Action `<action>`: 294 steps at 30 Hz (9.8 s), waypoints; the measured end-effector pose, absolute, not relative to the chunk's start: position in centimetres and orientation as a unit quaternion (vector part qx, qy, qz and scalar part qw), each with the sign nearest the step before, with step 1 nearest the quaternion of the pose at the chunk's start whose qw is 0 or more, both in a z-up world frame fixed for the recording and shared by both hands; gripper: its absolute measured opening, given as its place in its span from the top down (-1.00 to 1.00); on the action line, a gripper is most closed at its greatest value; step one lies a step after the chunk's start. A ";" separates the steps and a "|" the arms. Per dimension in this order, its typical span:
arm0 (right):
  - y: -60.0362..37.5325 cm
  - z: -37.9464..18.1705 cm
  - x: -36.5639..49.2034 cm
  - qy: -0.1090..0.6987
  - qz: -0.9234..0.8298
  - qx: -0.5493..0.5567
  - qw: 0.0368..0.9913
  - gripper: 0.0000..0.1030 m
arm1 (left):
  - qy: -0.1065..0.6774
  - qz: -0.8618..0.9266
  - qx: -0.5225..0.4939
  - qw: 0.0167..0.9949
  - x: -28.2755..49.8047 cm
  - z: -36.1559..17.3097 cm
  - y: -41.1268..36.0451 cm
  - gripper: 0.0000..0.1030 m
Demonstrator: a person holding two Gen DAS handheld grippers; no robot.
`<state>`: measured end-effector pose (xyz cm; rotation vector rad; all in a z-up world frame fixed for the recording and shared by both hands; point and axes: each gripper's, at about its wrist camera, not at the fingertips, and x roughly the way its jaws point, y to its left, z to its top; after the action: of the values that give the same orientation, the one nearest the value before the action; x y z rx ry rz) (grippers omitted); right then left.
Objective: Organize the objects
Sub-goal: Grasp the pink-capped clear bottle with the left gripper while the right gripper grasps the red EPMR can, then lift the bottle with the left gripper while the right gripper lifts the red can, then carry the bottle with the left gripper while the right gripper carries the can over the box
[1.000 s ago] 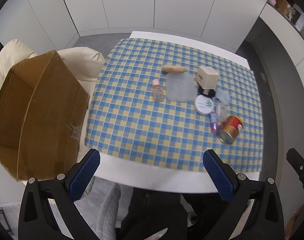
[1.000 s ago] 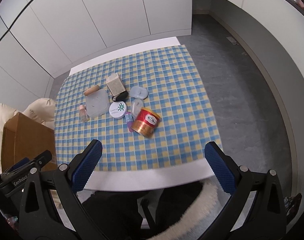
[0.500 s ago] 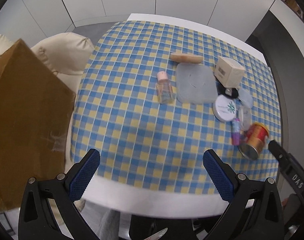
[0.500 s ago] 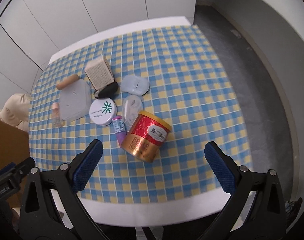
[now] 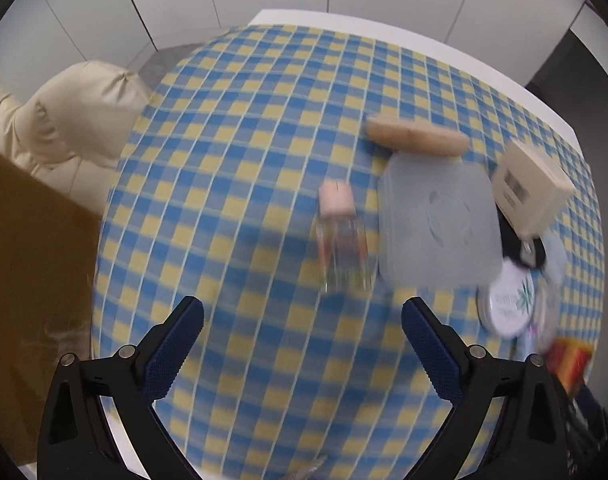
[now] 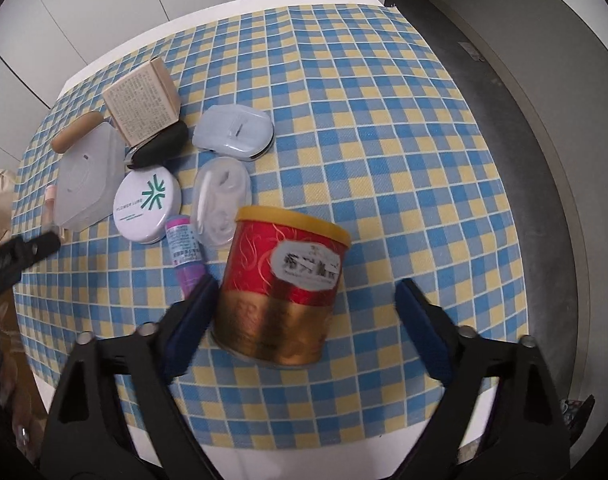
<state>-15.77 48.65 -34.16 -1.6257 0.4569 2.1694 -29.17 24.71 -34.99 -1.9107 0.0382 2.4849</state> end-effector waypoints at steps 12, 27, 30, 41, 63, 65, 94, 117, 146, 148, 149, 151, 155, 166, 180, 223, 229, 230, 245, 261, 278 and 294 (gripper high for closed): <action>47.7 -35.9 -16.2 0.129 0.767 -0.594 0.207 -0.09 | 0.012 0.810 -0.586 0.024 -31.3 -36.8 25.1 -0.50; 48.1 -35.2 -14.1 0.145 0.784 -0.566 0.211 -0.09 | 0.016 0.836 -0.548 -0.001 -31.2 -36.2 23.4 0.48; 48.5 -35.2 -14.4 0.138 0.787 -0.563 0.211 -0.09 | 0.026 0.835 -0.549 -0.002 -30.6 -36.1 23.3 0.48; 47.9 -34.5 -14.8 0.113 0.797 -0.557 0.203 -0.09 | 0.046 0.828 -0.558 -0.002 -29.2 -35.2 22.8 0.48; 47.4 -27.0 -16.4 0.094 0.816 -0.538 0.190 -0.09 | 0.087 0.833 -0.545 0.042 -26.7 -27.6 25.4 0.48; 47.4 -26.0 -16.5 0.099 0.817 -0.536 0.189 -0.09 | 0.090 0.834 -0.542 0.046 -26.6 -26.2 25.7 0.48; 44.4 -4.9 -14.9 0.068 0.867 -0.461 0.178 -0.09 | 0.077 0.866 -0.488 0.074 -22.2 -7.6 26.9 0.48; 41.6 2.7 -11.5 0.047 0.885 -0.437 0.151 -0.09 | 0.055 0.894 -0.436 0.081 -17.3 1.5 24.9 0.48; 41.4 2.8 -5.3 0.062 0.887 -0.432 0.149 -0.09 | 0.056 0.901 -0.422 0.088 -10.8 2.0 24.4 0.48; 41.4 2.8 -4.7 0.064 0.888 -0.430 0.150 -0.09 | 0.059 0.902 -0.420 0.086 -10.1 2.0 24.1 0.48; 41.3 2.7 -4.3 0.066 0.889 -0.428 0.150 -0.09 | 0.059 0.902 -0.419 0.088 -9.7 1.9 24.1 0.48; 41.0 2.4 -3.4 0.068 0.890 -0.426 0.149 -0.09 | 0.063 0.901 -0.420 0.088 -8.9 1.6 24.0 0.48; 40.6 1.6 -2.0 0.070 0.889 -0.430 0.145 -0.09 | 0.074 0.901 -0.419 0.087 -7.4 1.2 23.7 0.48; 39.1 0.3 3.0 0.067 0.890 -0.425 0.152 -0.09 | 0.072 0.902 -0.415 0.099 -2.4 0.6 22.5 0.48; 37.4 -2.1 9.6 0.075 0.896 -0.417 0.133 -0.09 | 0.083 0.906 -0.400 0.112 3.7 -0.7 21.1 0.48; 32.6 -4.8 15.7 0.041 0.895 -0.434 0.094 -0.09 | 0.059 0.896 -0.436 0.064 9.9 -5.9 11.6 0.48; 30.7 -5.2 14.8 0.030 0.896 -0.438 0.066 -0.09 | 0.042 0.896 -0.442 0.035 10.2 -6.2 9.1 0.48; 30.2 -5.3 14.6 0.027 0.896 -0.439 0.059 -0.09 | 0.039 0.896 -0.442 0.032 10.3 -6.2 8.7 0.48; 22.0 -6.4 12.2 -0.033 0.892 -0.450 -0.041 -0.09 | -0.002 0.893 -0.448 -0.045 12.1 -6.5 1.9 0.48; 14.3 -6.2 9.8 -0.079 0.885 -0.437 -0.140 -0.09 | -0.029 0.885 -0.446 -0.131 13.8 -6.4 -3.4 0.47; 12.0 -7.6 4.7 -0.086 0.874 -0.449 -0.164 -0.09 | -0.047 0.882 -0.448 -0.140 7.9 -6.4 -3.1 0.47; 8.2 -10.4 -2.9 -0.094 0.861 -0.472 -0.163 -0.09 | -0.076 0.870 -0.464 -0.149 -1.0 -9.0 -6.2 0.47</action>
<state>-2.89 8.21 -10.39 -1.6593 -0.3317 3.0275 -0.99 -6.15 -9.03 -1.6124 -0.2654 3.0268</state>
